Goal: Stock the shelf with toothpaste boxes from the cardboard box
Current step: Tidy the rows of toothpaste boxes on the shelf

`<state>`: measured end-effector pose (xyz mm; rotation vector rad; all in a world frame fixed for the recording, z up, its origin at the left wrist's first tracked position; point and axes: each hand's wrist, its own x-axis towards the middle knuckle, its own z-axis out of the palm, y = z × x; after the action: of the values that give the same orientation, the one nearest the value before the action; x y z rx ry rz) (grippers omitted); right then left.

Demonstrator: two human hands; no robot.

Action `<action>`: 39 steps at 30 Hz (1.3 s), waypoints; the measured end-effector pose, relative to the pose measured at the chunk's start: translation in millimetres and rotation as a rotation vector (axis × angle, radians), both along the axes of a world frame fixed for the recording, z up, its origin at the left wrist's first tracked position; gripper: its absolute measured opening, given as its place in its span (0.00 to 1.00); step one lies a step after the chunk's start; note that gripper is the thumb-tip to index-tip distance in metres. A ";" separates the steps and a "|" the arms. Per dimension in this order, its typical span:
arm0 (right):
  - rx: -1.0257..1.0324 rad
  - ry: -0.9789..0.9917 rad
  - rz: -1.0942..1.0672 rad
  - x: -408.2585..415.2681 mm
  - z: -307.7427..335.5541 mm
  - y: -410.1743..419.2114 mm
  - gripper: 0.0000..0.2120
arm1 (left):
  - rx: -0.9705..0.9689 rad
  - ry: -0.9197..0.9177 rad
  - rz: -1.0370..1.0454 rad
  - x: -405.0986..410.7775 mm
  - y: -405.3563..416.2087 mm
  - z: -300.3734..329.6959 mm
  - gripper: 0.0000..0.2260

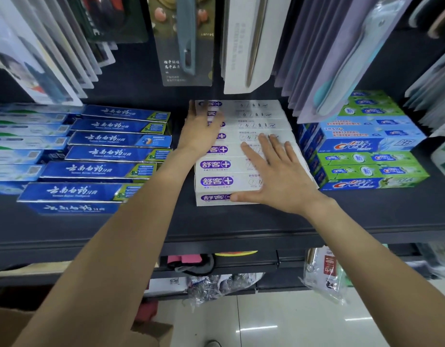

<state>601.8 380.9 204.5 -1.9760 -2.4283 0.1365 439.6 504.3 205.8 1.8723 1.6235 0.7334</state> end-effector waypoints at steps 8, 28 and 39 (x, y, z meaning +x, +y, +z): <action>0.106 0.256 0.104 4.5 9.9 -8.7 0.51 | -0.321 -0.969 0.137 -21.9 -115.9 -8.9 0.22; 0.043 0.460 -0.342 24.2 -3.8 -37.9 0.32 | -0.477 -1.012 0.154 -14.4 -87.1 -14.6 0.17; 0.203 0.380 -0.185 15.9 21.0 -66.8 0.24 | -0.324 -0.418 0.142 -28.5 -128.9 27.9 0.27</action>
<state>617.7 314.1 225.5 -1.8711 -1.9378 0.2290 411.2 375.4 233.7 1.2871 1.5045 0.8026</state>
